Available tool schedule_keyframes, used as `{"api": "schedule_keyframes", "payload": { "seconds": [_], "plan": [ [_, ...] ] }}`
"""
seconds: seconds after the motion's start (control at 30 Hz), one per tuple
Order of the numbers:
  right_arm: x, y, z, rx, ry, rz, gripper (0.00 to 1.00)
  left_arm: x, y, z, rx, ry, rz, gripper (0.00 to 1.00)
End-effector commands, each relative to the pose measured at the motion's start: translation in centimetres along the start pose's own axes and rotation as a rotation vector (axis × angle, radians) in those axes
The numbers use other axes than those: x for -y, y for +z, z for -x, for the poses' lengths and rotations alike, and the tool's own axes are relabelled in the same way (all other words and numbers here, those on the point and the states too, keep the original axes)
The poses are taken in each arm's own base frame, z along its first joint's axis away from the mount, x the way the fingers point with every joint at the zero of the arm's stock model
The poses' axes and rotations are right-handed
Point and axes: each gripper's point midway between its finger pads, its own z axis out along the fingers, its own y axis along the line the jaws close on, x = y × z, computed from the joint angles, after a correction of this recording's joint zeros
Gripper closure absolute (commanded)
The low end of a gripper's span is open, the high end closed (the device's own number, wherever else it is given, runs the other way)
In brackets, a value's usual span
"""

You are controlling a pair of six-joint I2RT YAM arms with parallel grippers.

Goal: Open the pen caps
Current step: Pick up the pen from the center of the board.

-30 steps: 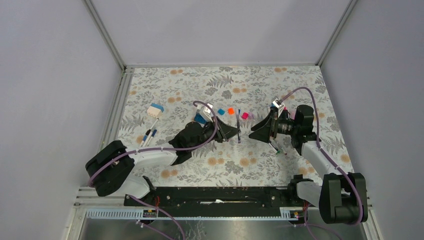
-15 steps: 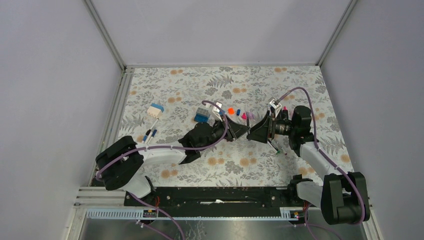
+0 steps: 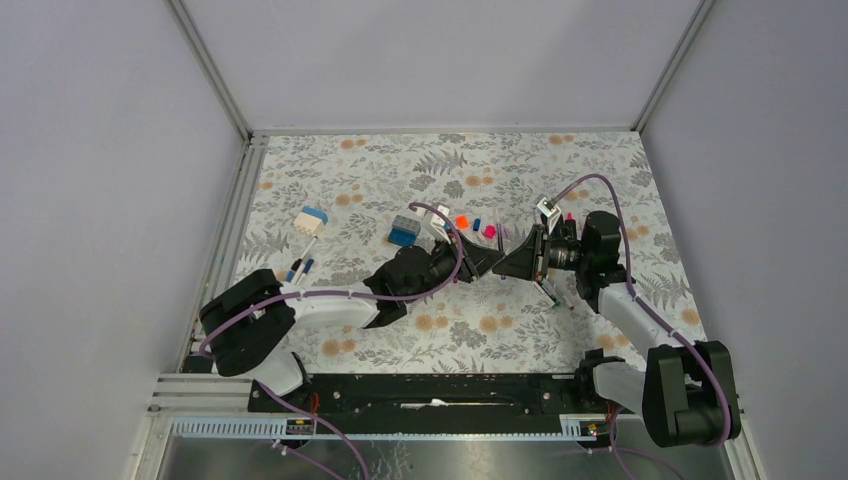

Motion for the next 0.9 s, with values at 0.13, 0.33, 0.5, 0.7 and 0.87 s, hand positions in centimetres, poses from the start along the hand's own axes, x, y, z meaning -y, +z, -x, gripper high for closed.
{"api": "schedule_keyframes", "payload": {
  "seconds": [0.13,0.33,0.5,0.7,0.87],
  "plan": [
    [-1.6,-0.2,0.2,-0.039,-0.134,0.059,1.00,4.0,0.0,3.5,0.110,0.043,-0.083,0.82],
    [-2.0,-0.8,-0.9,-0.072,-0.248,0.108,1.00,4.2,-3.6,7.8,0.221,0.212,0.027,0.43],
    [-2.3,-1.2,-1.6,-0.082,-0.278,0.122,1.00,5.2,-7.4,9.5,0.270,0.318,0.001,0.03],
    [-1.9,-1.6,-1.9,-0.071,-0.311,0.123,1.00,5.7,-9.6,8.4,0.219,0.314,-0.056,0.01],
    [-1.3,-1.7,-2.1,-0.069,-0.292,0.108,1.00,5.5,-8.2,7.4,0.196,0.271,-0.078,0.01]
  ]
}}
